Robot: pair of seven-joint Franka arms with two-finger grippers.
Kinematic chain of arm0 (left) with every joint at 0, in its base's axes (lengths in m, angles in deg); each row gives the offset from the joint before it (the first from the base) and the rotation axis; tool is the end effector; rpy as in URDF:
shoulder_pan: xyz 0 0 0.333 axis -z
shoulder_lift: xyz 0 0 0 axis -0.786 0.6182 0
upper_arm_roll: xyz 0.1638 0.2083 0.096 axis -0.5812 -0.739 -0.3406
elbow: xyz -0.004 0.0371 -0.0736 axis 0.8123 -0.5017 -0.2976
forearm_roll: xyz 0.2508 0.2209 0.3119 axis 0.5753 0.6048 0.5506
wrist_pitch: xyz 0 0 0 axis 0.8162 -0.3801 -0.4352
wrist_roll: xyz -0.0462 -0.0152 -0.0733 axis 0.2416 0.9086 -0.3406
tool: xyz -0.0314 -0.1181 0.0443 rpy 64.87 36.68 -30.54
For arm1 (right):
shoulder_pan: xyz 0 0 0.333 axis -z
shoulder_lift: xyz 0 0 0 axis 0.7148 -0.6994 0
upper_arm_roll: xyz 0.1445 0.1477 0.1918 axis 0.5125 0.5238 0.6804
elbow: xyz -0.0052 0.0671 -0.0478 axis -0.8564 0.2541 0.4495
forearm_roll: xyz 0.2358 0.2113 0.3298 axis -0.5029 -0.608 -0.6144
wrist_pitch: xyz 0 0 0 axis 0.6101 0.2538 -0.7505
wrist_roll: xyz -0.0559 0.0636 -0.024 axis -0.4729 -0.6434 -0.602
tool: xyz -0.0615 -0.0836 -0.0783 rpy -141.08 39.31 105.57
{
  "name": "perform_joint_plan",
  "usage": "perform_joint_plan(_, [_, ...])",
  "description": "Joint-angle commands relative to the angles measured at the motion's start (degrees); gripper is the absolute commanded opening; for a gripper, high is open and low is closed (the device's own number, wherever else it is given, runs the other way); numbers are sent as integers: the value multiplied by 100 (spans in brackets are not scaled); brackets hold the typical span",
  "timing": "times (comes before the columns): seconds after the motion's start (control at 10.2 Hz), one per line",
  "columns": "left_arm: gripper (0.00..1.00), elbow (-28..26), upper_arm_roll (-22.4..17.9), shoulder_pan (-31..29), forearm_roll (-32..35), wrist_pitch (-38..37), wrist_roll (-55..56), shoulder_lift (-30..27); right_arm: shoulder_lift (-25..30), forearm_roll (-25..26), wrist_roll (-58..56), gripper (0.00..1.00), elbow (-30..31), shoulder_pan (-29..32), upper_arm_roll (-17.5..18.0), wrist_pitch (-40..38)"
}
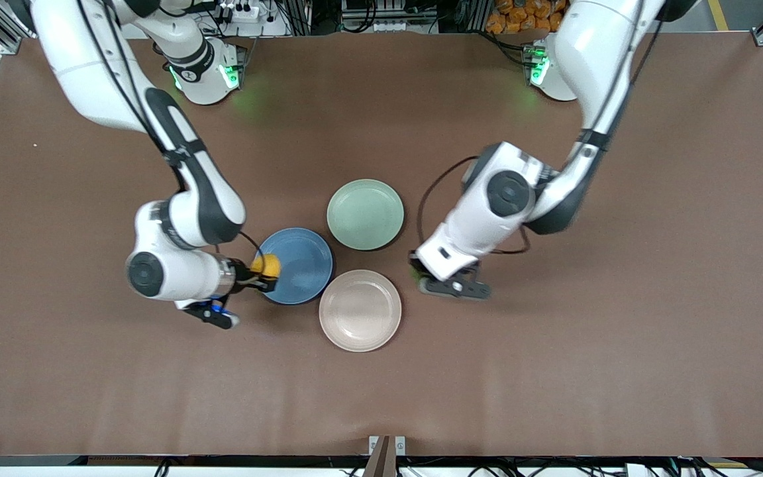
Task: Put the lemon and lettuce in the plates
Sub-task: 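Carry the lemon over the blue plate while the left gripper carries lettuce, then release the lemon onto the blue plate and lettuce onto the cream plate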
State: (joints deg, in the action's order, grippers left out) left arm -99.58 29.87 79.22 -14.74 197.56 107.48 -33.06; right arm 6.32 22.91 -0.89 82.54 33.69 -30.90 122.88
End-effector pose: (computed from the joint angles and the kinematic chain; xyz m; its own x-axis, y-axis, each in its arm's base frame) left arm 0.6191 -0.4746 0.2442 0.9891 -0.0403 0.1414 -0.0799 -0.9547 0.2868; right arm 0.6724 0.2423 0.1337 0.8911 -0.3452 -0.2947 -0.3961 -0.9085 -0.1335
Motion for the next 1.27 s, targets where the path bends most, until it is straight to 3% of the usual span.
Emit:
perform_joint_plan(0.0, [0,352,-131,325,-36,595,300,480,-288,-168,367,0,-256,-152,-25,46])
perform_joint_plan(0.1, [0,370,-122,335,-45,885,309,664,-340,-168,359,28,-256,-134,-25,54])
perform_joint_plan(0.2, [0,466,-131,457,-45,1149,317,909,-349,-203,385,99,-256,-160,-25,63])
perform_joint_plan(0.59, [0,992,-271,774,-71,1521,702,1649,-52,-159,262,100,-475,-12,149,-163])
perform_joint_plan(0.68, [11,1090,-271,809,-71,1521,861,1720,211,-151,253,100,-641,189,150,-705])
perform_joint_plan(0.78, [40,1091,-263,810,-80,1521,932,1703,405,-142,44,100,-877,417,142,-1293])
perform_joint_plan(0.88, [99,1073,-263,819,-71,1521,941,1694,598,-142,-419,100,-1045,628,115,-1743])
perform_joint_plan(0.98, [100,1073,-254,793,-80,1503,933,1633,852,-116,-1041,100,-1064,865,63,-2078])
perform_joint_plan(1.17, [100,1047,-263,766,-28,1398,941,1388,1432,-107,-2525,100,-1064,1174,-488,-2579])
